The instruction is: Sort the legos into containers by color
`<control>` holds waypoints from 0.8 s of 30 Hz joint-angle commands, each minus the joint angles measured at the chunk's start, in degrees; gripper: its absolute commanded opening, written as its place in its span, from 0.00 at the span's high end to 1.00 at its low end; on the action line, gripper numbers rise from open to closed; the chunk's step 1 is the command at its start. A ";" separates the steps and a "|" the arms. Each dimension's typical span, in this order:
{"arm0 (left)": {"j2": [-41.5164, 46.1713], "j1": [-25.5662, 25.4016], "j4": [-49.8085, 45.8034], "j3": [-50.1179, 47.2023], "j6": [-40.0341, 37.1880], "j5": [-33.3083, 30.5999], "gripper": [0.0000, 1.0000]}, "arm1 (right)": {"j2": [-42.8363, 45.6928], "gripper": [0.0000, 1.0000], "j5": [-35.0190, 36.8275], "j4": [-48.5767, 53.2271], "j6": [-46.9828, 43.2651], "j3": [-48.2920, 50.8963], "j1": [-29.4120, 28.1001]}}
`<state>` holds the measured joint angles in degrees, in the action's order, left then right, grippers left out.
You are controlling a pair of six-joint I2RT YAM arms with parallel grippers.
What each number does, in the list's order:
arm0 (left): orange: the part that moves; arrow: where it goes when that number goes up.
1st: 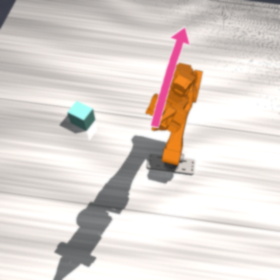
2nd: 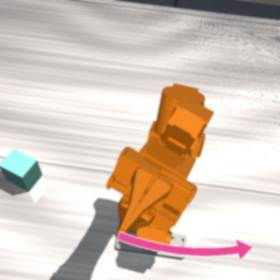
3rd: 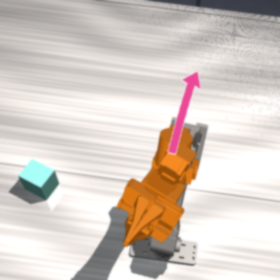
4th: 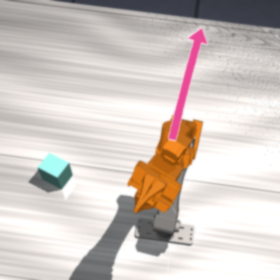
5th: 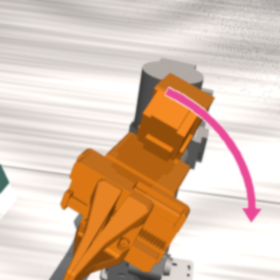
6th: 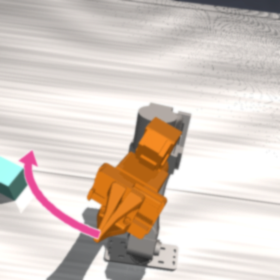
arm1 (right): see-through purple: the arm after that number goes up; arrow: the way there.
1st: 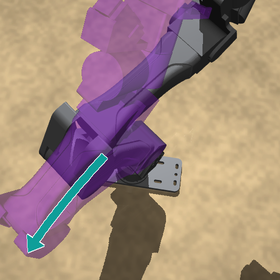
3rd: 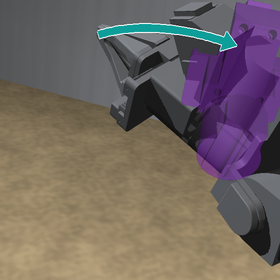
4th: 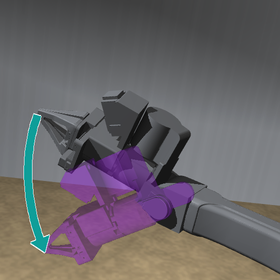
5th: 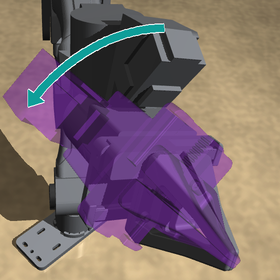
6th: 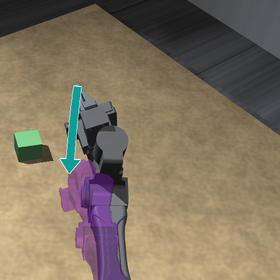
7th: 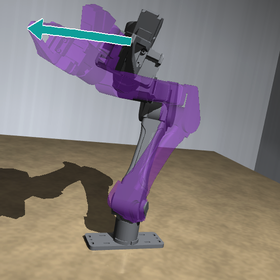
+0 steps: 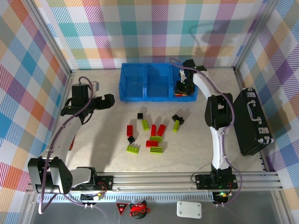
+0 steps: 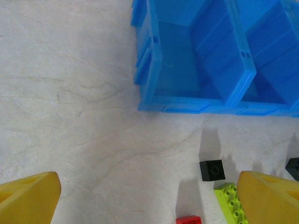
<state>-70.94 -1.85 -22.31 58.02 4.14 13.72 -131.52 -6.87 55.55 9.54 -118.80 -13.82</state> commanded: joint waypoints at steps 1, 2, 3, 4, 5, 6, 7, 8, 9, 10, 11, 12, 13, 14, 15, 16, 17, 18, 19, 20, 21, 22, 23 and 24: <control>-1.08 -0.27 1.03 1.40 1.31 1.25 0.03 | 1.54 0.83 1.08 2.87 -1.77 -1.11 -0.15; -1.22 -0.27 0.95 1.39 1.39 1.02 0.03 | 0.92 0.83 1.45 3.11 -1.94 -2.04 -0.15; -1.31 -0.26 0.93 1.31 1.92 0.52 0.03 | 0.22 0.83 1.89 3.33 -1.98 -2.83 -0.06; -1.39 -0.27 1.02 1.05 2.77 0.06 0.02 | -0.41 0.83 2.57 3.34 -2.14 -3.35 -0.06; -1.60 -0.27 0.85 0.92 3.26 0.00 0.02 | -0.93 0.83 3.14 3.41 -2.33 -3.62 -0.06; -1.90 -0.26 0.43 0.88 3.41 0.50 0.02 | -1.50 0.83 3.69 3.43 -2.49 -3.79 -0.05; -2.14 -0.35 0.13 0.85 3.56 0.71 0.02 | -1.96 0.83 4.23 3.40 -2.79 -3.82 -0.06; -2.42 -0.35 -0.24 0.87 3.88 0.43 0.02 | -2.36 0.82 4.70 3.33 -2.97 -3.81 -0.06; -2.54 -0.35 -0.52 0.87 4.09 0.09 0.02 | -2.80 0.82 5.27 3.32 -3.16 -3.89 -0.06; -2.71 -0.35 -0.84 1.15 4.24 -0.05 0.02 | -3.32 0.82 6.25 3.29 -3.42 -3.76 0.02; -2.88 -0.39 -1.41 1.43 4.44 -0.30 0.02 | -3.77 0.81 6.90 3.34 -3.75 -3.73 0.03; -3.02 -0.40 -2.21 2.06 4.71 -0.46 0.03 | -4.19 0.79 8.04 3.21 -4.00 -3.59 0.03; -3.07 -0.51 -3.06 2.76 4.97 -0.45 0.03 | -4.72 0.78 8.80 3.08 -4.42 -3.59 0.05; -3.24 -0.82 -3.91 3.44 5.00 -0.54 0.03 | -5.23 0.77 9.27 3.10 -4.66 -3.86 0.14; -3.35 -1.32 -5.35 4.48 4.99 -0.74 0.03 | -5.72 0.77 9.63 3.07 -4.91 -4.16 0.21; -3.66 -1.80 -7.06 5.76 4.84 -1.24 0.03 | -6.23 0.75 9.84 3.07 -5.08 -4.61 0.28; -3.86 -2.33 -8.57 6.84 4.51 -1.64 0.03 | -6.52 0.71 9.95 3.12 -5.23 -5.16 0.29; -3.94 -2.81 -10.08 7.79 4.30 -2.15 0.03 | -6.55 0.65 10.33 3.28 -5.15 -5.72 0.29; -3.82 -3.21 -11.19 8.42 4.38 -2.57 0.03 | -6.11 0.61 10.56 3.42 -5.14 -6.12 0.29; -3.72 -3.55 -12.12 8.96 4.51 -2.79 0.03 | -5.38 0.58 10.78 3.39 -5.09 -6.24 0.29; -3.52 -3.90 -12.97 9.36 4.91 -2.89 0.03 | -4.19 0.54 10.99 3.21 -5.15 -6.18 0.25; -3.43 -4.23 -13.64 9.64 5.92 -3.45 0.03 | -2.95 0.51 11.21 2.98 -5.21 -6.04 0.29; -3.50 -4.30 -14.24 9.79 7.35 -3.11 0.03 | -1.98 0.49 11.35 2.96 -5.22 -6.01 0.29; -3.97 -4.49 -15.17 10.16 8.53 -1.85 0.03 | -0.74 0.47 11.37 2.99 -5.42 -5.91 0.29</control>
<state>-74.94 -5.78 -31.92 66.76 9.47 11.77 -137.03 3.31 57.10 5.06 -122.87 -13.82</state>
